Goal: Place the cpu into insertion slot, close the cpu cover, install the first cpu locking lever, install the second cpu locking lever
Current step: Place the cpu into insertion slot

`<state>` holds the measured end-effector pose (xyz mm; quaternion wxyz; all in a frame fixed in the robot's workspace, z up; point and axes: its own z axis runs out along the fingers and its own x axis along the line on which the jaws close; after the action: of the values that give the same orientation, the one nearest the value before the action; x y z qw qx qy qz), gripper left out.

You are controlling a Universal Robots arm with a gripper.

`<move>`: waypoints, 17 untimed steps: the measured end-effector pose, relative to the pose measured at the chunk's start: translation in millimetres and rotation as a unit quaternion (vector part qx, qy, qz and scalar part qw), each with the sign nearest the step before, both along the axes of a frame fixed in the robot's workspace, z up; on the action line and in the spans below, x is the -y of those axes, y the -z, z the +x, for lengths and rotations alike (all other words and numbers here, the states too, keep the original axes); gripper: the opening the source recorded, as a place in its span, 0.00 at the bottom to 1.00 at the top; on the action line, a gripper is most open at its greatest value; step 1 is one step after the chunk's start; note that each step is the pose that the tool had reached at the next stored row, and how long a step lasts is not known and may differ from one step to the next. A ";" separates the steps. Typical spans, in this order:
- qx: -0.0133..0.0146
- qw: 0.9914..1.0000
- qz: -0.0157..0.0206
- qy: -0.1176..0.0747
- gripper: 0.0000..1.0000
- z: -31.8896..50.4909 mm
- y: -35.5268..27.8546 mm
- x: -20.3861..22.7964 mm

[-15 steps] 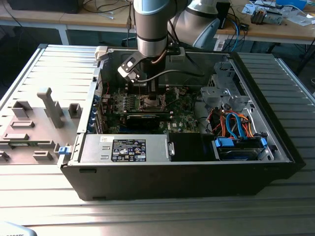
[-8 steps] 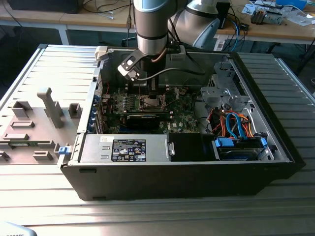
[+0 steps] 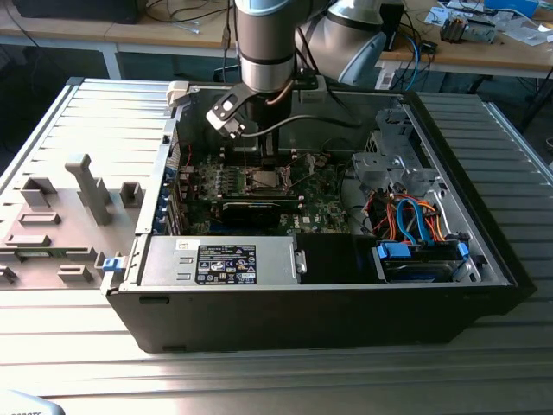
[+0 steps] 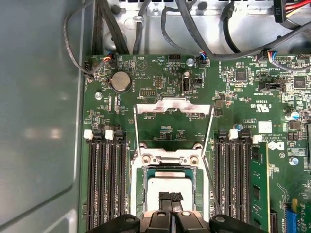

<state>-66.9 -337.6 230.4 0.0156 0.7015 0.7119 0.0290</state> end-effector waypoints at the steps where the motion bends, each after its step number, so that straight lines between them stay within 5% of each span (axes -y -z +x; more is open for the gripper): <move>1: 0.000 1.000 0.000 0.000 0.11 0.0 -0.7 0.0; 17: 0.000 1.000 0.000 0.000 0.11 0.0 -26.2 0.0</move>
<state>-66.9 -337.6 256.6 0.0156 0.7015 0.7119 0.0291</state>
